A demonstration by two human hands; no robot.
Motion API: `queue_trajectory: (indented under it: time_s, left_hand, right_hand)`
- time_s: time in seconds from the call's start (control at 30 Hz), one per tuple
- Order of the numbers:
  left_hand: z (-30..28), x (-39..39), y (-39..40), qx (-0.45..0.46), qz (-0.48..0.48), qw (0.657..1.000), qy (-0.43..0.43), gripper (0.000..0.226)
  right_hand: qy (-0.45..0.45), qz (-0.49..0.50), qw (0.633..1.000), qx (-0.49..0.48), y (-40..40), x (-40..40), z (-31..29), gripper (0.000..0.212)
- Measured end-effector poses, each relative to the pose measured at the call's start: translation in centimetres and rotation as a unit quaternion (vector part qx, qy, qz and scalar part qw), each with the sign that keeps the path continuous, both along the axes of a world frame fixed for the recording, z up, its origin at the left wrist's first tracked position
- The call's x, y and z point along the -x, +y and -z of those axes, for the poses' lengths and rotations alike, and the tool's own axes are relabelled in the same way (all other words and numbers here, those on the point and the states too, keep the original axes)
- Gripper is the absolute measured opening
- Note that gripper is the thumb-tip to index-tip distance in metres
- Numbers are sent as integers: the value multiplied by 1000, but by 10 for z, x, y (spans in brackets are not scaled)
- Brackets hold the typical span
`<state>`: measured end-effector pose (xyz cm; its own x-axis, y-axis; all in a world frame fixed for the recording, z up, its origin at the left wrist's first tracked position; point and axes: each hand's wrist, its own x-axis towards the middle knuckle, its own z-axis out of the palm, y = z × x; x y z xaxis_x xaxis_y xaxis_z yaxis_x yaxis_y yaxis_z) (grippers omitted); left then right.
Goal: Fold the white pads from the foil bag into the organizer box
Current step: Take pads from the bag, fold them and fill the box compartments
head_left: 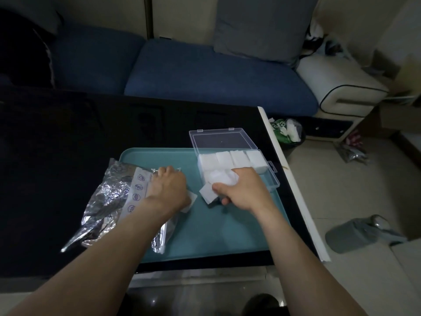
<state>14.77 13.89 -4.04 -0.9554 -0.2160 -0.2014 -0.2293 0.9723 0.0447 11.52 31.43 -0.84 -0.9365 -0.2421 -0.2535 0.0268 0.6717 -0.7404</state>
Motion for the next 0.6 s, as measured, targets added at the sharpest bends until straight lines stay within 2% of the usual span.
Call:
queue_trajectory:
  time_s: [0.07,0.17,0.33,0.5,0.6]
  left_hand:
    - [3,2,0,5,-7,1000,19,32]
    - [2,4,-2,5,-17,999,29,29]
    - [2,3,-1,11,-32,999,-20,61]
    - [5,4,-1,-25,-28,999,-15,44]
    - [-5,7,-3,-86,-26,995,43,31]
  right_hand:
    - [-10,12,999,34,4,2,1,12]
    - [-14,37,994,99,12,6,-3,8]
    - [-49,64,983,165,22,9,-12,15]
    - [-54,70,979,182,27,8,-13,17]
    - [-59,68,975,204,30,8,-16,13]
